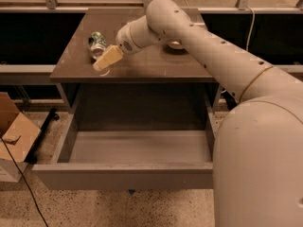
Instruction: Place green can into top drawer
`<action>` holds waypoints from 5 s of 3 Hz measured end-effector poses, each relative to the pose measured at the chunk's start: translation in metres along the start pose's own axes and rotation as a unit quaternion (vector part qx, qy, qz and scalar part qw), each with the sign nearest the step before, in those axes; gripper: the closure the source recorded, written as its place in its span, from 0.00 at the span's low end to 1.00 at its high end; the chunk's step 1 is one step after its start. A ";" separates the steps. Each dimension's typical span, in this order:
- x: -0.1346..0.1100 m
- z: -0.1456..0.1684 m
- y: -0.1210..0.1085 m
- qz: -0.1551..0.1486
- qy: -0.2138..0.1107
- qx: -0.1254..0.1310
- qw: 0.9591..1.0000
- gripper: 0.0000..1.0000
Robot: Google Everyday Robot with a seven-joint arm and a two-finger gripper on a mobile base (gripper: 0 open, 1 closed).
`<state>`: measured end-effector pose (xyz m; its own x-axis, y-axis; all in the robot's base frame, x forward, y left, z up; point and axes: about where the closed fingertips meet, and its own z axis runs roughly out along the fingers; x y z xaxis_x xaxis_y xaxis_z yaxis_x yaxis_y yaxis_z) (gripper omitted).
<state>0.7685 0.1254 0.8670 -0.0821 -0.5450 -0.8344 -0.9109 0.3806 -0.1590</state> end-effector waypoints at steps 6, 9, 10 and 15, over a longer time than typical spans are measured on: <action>-0.036 0.067 -0.008 -0.001 -0.081 0.025 0.996 0.00; -0.037 0.074 -0.002 0.022 -0.111 0.025 0.993 0.42; -0.032 0.072 -0.001 0.029 -0.115 0.029 0.992 0.65; -0.036 0.033 0.018 0.003 -0.114 -0.033 0.993 1.00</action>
Offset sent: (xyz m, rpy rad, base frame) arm 0.0078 -0.0040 0.0087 0.0772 -0.0605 -0.1235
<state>0.7684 0.1766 0.8763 -0.0007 -0.3567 -0.9342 -0.9360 0.3290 -0.1249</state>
